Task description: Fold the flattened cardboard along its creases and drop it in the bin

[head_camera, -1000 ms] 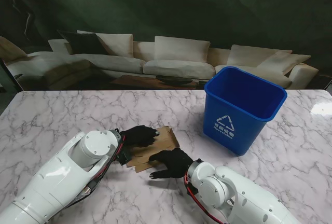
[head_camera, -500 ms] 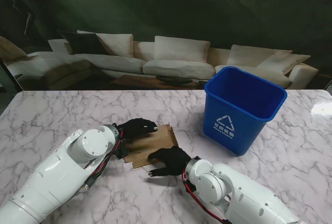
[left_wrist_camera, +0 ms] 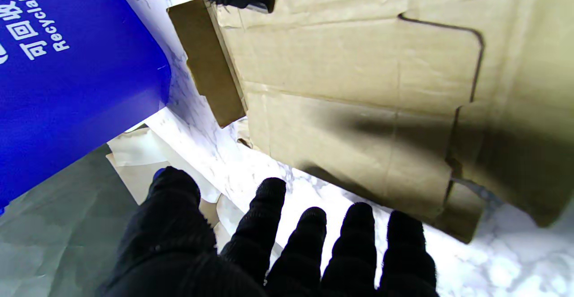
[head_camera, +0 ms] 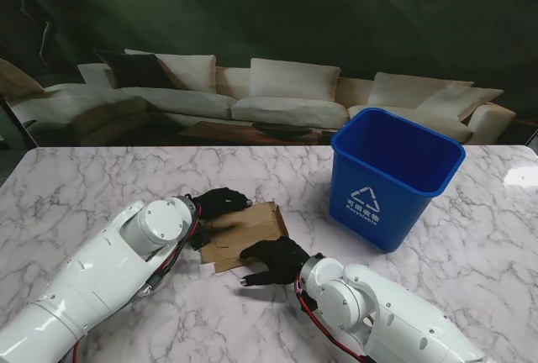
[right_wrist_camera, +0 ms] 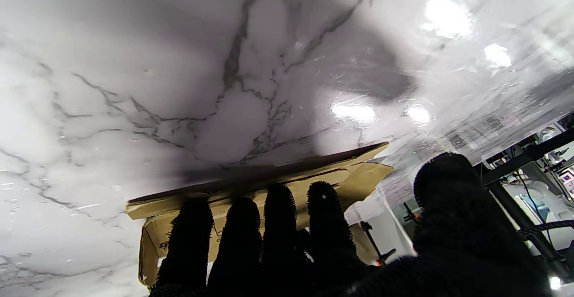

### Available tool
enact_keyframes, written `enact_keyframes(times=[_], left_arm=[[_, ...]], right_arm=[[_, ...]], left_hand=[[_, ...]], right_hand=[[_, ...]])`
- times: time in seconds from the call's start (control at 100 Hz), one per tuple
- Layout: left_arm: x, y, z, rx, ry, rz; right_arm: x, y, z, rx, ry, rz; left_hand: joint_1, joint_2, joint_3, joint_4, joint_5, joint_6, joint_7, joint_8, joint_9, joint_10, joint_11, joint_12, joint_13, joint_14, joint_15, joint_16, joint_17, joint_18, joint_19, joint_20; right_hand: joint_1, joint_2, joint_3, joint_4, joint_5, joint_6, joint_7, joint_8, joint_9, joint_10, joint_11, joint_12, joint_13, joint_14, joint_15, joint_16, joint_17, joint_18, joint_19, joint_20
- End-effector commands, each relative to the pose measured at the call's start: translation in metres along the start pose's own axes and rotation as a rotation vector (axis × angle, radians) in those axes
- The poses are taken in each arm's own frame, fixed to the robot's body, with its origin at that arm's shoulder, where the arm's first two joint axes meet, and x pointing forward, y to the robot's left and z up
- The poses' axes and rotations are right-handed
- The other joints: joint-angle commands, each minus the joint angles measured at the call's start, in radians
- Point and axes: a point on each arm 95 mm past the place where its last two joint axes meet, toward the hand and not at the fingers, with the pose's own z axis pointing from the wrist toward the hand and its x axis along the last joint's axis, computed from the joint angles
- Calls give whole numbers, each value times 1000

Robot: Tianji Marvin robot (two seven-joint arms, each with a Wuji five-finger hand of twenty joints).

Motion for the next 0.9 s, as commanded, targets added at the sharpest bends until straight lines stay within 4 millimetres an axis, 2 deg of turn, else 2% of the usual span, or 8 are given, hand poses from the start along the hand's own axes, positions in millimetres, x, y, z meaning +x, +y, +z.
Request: enact_keyframes(times=[0.0, 0.06, 0.17, 0.28, 0.43, 0.59, 0.75, 0.89], left_arm=[[0, 3, 2, -30, -9, -6], [-1, 4, 3, -37, -18, -4], [-3, 5, 4, -47, -40, -5], [-3, 5, 5, -51, -60, -33], [-1, 8, 4, -57, -68, -86], [2, 9, 2, -57, -64, -154], [3, 7, -1, -101, -79, -203], [6, 8, -1, -102, -73, -249]], right_arm=[[-15, -32, -5, 90, -51, 11], [-15, -32, -4, 92, -54, 10], [-15, -33, -4, 95, -57, 9], [-15, -33, -4, 97, -59, 5], [-16, -34, -1, 102, -64, 2], [-17, -36, 1, 109, -68, -9], [-19, -37, 2, 114, -76, -15], [-20, -37, 3, 112, -78, -18]], left_hand=[[-16, -1, -7, -5, -21, -8, -12, 2, 20, -5, 21, 28, 21, 0, 39, 32, 16, -6, -5, 49], [-15, 0, -6, -5, -24, -5, -13, 0, 27, -1, 26, 47, 39, 5, 57, 63, 28, -5, 9, 76], [-14, 10, -7, -5, -28, 3, -15, -2, 34, 8, 45, 122, 80, 18, 123, 182, 46, -10, 101, 145], [-9, 19, -7, -5, -37, 15, -18, -5, 57, 33, 65, 207, 130, 37, 207, 317, 38, -3, 323, 208], [2, 26, -6, -3, -72, 26, -30, -7, 63, 62, 55, 231, 237, 53, 355, 460, 67, 18, 620, 216], [8, 27, -6, -2, -94, 51, -41, -15, 68, 113, 32, 88, 312, 78, 401, 440, 119, 54, 728, 172], [-9, 30, -8, -2, -167, 77, -72, -31, 113, 140, 25, 44, 322, 121, 319, 358, 130, 72, 716, 140], [-38, 42, -9, -5, -187, 85, -76, -38, 218, 147, 38, 28, 350, 151, 287, 312, 148, 97, 705, 118]], right_hand=[[-6, 39, -23, 21, 18, 9, 11, -8, 27, 29, 19, 12, 28, 63, 40, -1, 45, 125, -35, -10], [-6, 39, -24, 20, 18, 11, 10, -7, 25, 30, 18, 12, 28, 65, 37, -3, 44, 125, -39, -13], [-5, 41, -25, 21, 19, 11, 10, -6, 26, 31, 20, 13, 29, 65, 36, -5, 44, 126, -42, -16], [-4, 42, -26, 21, 20, 12, 10, -5, 20, 36, 19, 12, 27, 65, 34, -6, 43, 125, -43, -17], [-2, 41, -28, 21, 22, 16, 9, -3, 21, 34, 20, 12, 23, 63, 31, -8, 39, 124, -47, -21], [0, 40, -29, 21, 25, 24, 6, -3, 17, 38, 19, 12, 19, 61, 25, -11, 33, 120, -54, -26], [1, 40, -30, 21, 29, 29, 1, -5, 19, 40, 17, 11, 9, 58, 9, -20, 17, 109, -79, -40], [2, 40, -32, 21, 31, 31, -1, -5, 13, 40, 17, 10, 6, 55, -4, -28, 14, 106, -95, -51]])
